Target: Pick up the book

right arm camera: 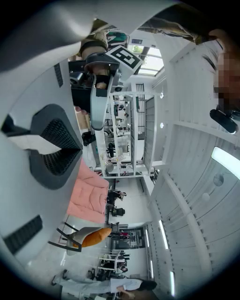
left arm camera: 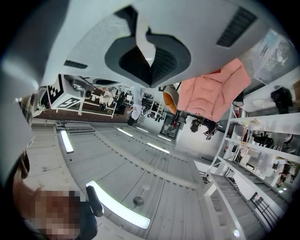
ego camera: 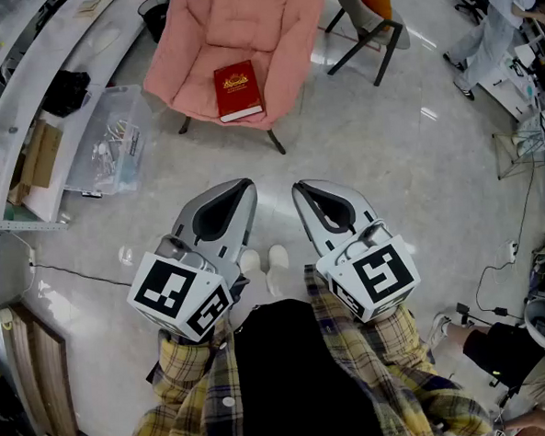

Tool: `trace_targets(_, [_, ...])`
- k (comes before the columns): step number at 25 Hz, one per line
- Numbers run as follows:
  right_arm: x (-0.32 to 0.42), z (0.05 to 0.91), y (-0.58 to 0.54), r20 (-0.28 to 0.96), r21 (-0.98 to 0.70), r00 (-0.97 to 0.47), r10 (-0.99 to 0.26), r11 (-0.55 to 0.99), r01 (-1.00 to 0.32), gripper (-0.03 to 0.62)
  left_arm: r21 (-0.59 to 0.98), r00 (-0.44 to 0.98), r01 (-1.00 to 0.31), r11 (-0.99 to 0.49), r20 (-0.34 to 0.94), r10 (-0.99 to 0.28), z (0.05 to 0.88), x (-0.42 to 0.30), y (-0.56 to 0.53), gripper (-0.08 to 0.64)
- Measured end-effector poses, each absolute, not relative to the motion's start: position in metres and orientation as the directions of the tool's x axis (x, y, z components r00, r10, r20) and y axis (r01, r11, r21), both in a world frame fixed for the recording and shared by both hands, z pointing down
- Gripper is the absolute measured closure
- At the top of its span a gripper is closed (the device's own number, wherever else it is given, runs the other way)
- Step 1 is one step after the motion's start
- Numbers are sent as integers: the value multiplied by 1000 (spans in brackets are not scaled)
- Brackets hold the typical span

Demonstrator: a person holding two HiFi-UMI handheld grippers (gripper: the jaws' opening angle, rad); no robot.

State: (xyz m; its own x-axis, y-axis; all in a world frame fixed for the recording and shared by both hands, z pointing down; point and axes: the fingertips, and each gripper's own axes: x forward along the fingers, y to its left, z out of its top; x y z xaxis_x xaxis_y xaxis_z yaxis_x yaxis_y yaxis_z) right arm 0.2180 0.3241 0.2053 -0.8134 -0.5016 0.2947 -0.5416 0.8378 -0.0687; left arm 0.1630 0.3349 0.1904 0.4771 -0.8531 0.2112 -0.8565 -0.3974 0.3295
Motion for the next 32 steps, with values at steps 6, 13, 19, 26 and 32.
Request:
trace_targets(6, [224,205,326,288,-67,-821,-493,845,-531,577,329,486,-853,-405,219,-846,193,175,335,557])
trace_targets(13, [239,207,327,273,-80,-830,-487,848,-524,577,332,472,-858,-391,215,-855,195,188,338,557])
trace_targets(19, [250,209,329,268,-77,-847,-460,866,-495,577,340,443,-869,-361,209,-872,196,199,341,557])
trace_targets(26, [246,209,329,266,-84,-868,-420,887,-455,577,337,412,-882,-329,216,-885,197,200,343,557])
trace_targets(32, [225,213,326,276,-78,-877,-393,900,-428,577,344,390,-889,-303,221,-894,203,181,342,557])
